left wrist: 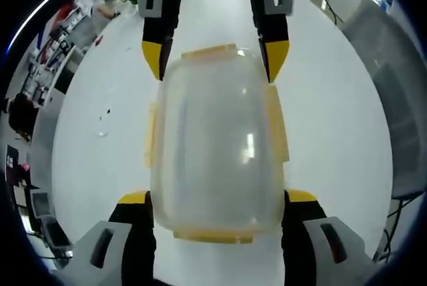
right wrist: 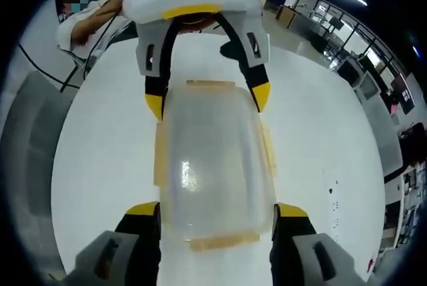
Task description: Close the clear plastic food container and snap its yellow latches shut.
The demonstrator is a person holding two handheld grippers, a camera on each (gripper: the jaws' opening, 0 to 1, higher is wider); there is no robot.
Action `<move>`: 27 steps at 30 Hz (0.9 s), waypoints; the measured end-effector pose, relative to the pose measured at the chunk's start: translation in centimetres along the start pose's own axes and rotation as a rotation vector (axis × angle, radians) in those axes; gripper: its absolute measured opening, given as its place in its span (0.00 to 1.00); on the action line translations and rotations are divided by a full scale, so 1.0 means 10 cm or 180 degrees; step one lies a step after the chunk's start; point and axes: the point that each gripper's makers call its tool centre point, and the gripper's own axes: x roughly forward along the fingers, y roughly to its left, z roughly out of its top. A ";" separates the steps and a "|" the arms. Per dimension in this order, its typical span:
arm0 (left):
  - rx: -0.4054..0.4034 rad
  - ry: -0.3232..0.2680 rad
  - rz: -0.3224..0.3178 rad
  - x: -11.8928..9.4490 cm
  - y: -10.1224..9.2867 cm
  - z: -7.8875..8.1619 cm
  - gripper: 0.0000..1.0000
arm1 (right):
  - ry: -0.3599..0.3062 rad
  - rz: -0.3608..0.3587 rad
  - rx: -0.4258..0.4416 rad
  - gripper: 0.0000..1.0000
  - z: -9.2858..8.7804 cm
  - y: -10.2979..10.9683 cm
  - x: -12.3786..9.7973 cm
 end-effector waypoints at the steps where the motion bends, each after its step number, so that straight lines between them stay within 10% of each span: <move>1: 0.0005 0.0008 0.0003 0.00 0.00 0.00 0.76 | 0.0001 0.0001 -0.0004 0.66 0.00 0.00 0.00; 27: -0.0334 -0.0152 0.0302 -0.23 -0.06 0.03 0.82 | -0.0065 -0.0260 -0.0017 0.68 -0.09 0.05 -0.34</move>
